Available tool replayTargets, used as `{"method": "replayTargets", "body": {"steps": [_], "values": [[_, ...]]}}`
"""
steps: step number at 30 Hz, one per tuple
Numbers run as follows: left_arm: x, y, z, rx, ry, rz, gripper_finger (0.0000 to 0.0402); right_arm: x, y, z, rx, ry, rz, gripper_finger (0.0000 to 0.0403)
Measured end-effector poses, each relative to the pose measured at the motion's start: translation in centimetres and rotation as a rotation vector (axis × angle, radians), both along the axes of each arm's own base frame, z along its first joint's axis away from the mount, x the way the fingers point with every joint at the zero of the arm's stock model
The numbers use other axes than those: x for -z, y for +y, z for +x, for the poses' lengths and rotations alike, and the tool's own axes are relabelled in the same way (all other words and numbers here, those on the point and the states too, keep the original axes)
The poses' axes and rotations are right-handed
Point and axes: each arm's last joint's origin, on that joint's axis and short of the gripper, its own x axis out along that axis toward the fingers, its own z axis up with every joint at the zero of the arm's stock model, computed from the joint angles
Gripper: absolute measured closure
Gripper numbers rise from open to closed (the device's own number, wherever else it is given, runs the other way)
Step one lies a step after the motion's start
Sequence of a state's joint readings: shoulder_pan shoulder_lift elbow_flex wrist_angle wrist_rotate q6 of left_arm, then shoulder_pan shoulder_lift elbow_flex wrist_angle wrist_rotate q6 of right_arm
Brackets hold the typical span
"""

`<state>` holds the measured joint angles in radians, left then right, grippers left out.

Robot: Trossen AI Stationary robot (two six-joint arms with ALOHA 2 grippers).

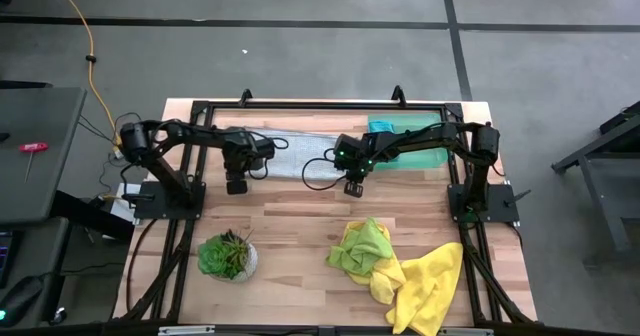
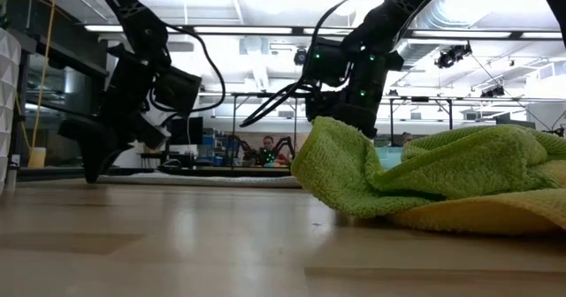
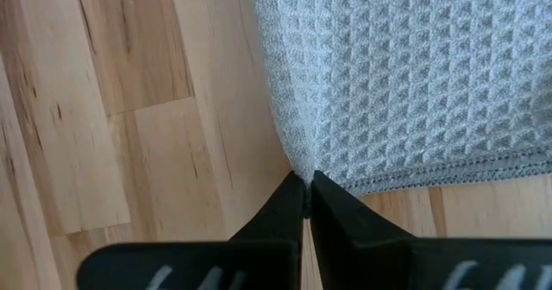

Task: Fold microfiber towels
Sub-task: Fold the gray towel

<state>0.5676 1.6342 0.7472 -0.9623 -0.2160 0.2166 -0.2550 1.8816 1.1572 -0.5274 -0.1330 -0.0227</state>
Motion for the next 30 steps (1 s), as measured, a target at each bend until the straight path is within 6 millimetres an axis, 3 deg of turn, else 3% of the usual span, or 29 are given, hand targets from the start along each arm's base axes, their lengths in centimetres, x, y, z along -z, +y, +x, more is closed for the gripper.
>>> {"method": "replayTargets", "body": {"steps": [6, 15, 22, 30], "values": [[-0.6, 0.2, 0.1, -0.001, 0.016, 0.018, 0.0312, 0.0, 0.0, 0.0, -0.002, -0.001, -0.001, 0.0403], [-4.3, 0.5, 0.6, -0.026, -0.109, 0.097, 0.0243, 0.0, 0.0, 0.0, -0.002, -0.001, -0.001, 0.0403], [-3.3, 0.1, 0.3, -0.045, -0.102, 0.055, 0.0198, 0.0, 0.0, 0.0, -0.003, -0.001, -0.001, 0.0403], [-1.6, -0.8, 0.2, 0.0, -0.114, 0.054, 0.0192, 0.0, 0.0, 0.0, -0.003, -0.002, -0.001, 0.0403]]}}
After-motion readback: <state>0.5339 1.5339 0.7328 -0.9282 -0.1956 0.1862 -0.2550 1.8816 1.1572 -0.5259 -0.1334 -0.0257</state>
